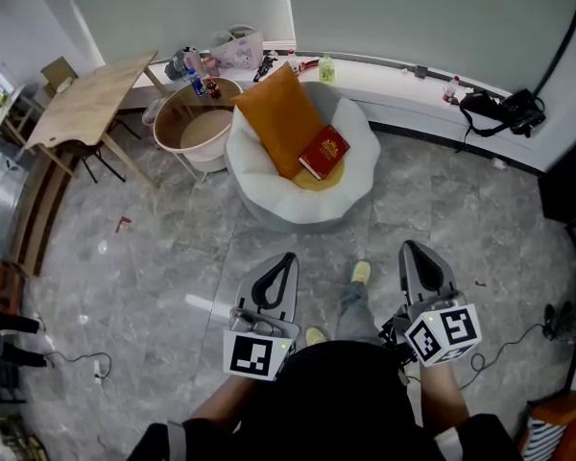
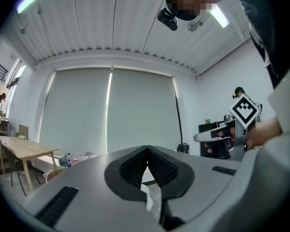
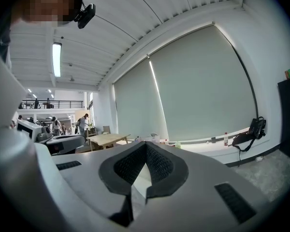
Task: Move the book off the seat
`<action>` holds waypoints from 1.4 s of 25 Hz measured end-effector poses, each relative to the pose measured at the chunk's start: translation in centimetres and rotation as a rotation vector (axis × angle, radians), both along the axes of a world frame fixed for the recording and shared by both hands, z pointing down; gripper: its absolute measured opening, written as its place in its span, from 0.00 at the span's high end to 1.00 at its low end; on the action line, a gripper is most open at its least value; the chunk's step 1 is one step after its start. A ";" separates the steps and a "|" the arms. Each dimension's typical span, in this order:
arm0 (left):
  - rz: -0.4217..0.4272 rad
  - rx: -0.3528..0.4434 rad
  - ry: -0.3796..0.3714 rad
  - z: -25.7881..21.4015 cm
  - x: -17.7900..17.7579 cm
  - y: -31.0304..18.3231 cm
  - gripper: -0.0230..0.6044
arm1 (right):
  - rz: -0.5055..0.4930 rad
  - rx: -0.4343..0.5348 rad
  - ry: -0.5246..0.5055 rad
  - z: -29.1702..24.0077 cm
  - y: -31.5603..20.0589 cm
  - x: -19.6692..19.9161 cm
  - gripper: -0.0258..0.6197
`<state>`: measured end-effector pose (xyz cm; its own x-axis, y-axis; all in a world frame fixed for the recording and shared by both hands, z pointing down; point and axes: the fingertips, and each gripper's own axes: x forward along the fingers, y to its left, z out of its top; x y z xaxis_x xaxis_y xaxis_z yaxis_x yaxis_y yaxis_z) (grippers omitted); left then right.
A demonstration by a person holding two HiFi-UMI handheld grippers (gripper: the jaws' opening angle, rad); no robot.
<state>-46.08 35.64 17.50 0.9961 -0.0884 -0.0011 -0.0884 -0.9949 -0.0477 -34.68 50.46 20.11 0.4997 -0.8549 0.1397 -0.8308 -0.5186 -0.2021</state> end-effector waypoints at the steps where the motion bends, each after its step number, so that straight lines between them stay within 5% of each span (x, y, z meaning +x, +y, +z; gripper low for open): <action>1: -0.002 -0.002 0.007 -0.2 0.4 -0.2 0.95 | 0.001 0.001 0.001 0.0 -0.1 0.5 0.95; 13: -0.012 -0.017 -0.021 0.7 7.4 -2.5 0.95 | 0.011 -0.008 -0.018 0.9 -1.7 7.5 0.95; 35: -0.034 -0.017 -0.116 2.3 25.9 -8.5 0.95 | -0.030 -0.029 -0.080 2.7 -8.2 26.1 0.95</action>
